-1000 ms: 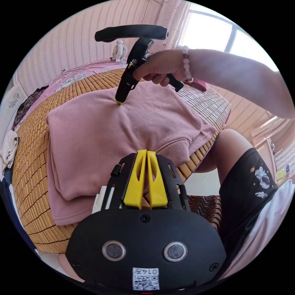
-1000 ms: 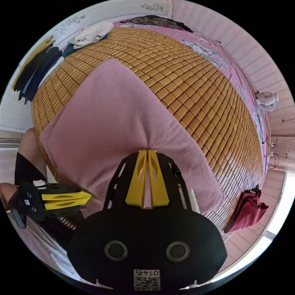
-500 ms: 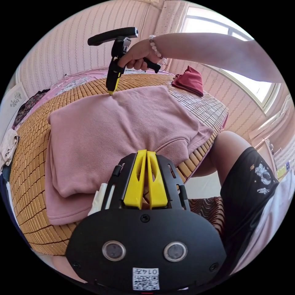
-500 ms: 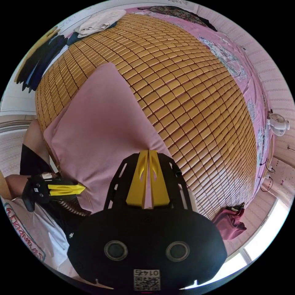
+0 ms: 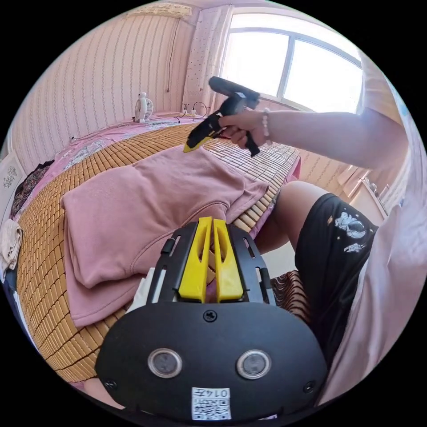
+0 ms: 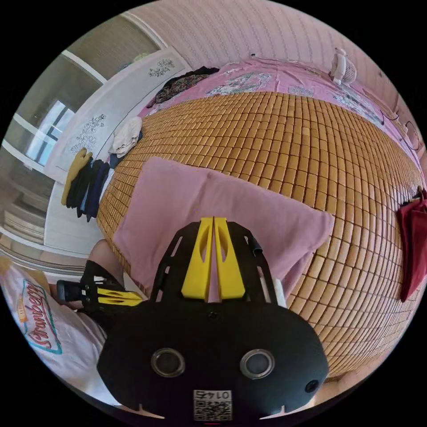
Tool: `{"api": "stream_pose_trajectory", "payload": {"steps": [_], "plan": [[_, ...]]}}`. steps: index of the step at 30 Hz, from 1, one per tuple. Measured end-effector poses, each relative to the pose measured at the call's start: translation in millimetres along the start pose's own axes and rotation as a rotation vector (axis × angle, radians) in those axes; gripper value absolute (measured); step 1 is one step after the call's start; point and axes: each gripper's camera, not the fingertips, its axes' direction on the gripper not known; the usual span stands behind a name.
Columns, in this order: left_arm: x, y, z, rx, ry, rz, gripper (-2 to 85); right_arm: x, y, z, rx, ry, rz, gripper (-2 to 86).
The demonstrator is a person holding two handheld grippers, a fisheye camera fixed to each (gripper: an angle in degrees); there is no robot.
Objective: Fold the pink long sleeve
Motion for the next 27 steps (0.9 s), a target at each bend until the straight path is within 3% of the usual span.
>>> {"api": "stream_pose_trajectory", "payload": {"steps": [5,9,13,17,21,24,27], "plan": [[6.1,-36.1,12.8,0.059,0.096,0.023,9.5,54.3,119.3,-21.8,-0.038,0.068,0.241,8.4],[21.8,-62.9,30.7,0.059,0.095,0.111,13.2,76.1,175.5,-7.6,-0.164,0.041,0.306,11.6],[41.6,-79.7,64.0,-0.047,0.141,0.168,17.5,97.0,204.2,12.6,-0.219,-0.024,0.346,8.9],[54.0,-93.6,86.1,-0.127,0.154,0.202,19.6,113.9,230.1,5.9,-0.090,-0.246,0.352,4.1],[49.3,-112.7,102.9,-0.256,0.108,0.153,13.1,116.8,247.7,-4.6,0.069,-0.496,0.300,3.6],[39.2,-106.1,91.3,-0.278,0.089,0.120,5.0,109.2,254.7,11.9,0.034,-0.541,0.218,4.9],[19.0,-80.0,58.6,-0.217,0.199,0.036,4.3,123.2,268.0,17.5,0.063,-0.576,0.243,11.1]]}}
